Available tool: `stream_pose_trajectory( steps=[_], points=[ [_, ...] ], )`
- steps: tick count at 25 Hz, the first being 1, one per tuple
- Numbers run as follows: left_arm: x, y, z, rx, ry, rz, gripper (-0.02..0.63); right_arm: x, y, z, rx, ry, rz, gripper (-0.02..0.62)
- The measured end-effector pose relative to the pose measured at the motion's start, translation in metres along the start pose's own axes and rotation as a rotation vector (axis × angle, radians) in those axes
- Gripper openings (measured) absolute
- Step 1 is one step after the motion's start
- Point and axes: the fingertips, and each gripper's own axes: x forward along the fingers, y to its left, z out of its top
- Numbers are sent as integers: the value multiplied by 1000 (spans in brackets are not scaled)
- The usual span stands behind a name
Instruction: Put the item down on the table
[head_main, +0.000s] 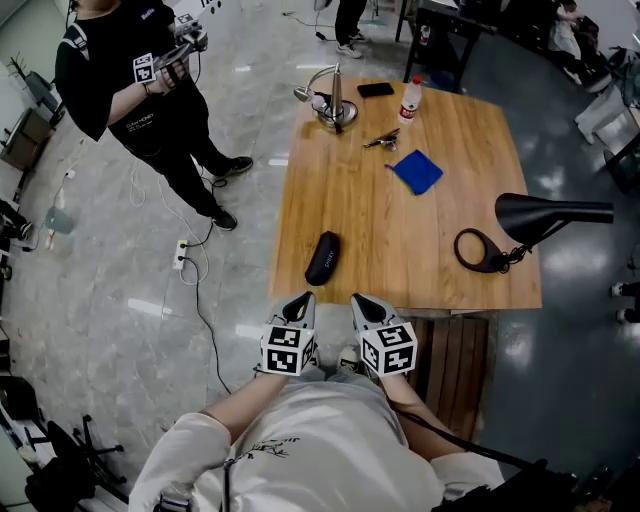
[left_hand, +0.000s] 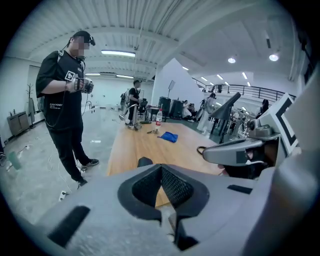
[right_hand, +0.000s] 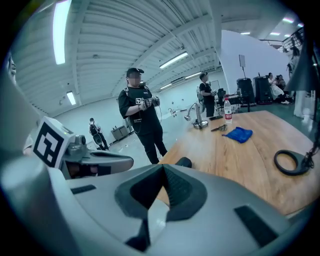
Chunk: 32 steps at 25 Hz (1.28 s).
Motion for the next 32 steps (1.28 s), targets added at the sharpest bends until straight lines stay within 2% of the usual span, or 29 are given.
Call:
stream_pose_trajectory(
  steps=[6, 10, 15, 32],
  points=[
    [-14, -13, 10, 23, -66, 35, 6, -5, 21, -1, 33, -16, 38, 3],
    [-11, -15, 8, 19, -64, 53, 6, -6, 14, 0, 28, 4, 24, 3],
    [-8, -23, 12, 34, -73, 37, 6, -8, 6, 5, 13, -5, -14, 3],
    [-20, -28, 18, 30, -76, 33, 6, -22, 17, 10, 5, -25, -9, 3]
  ],
)
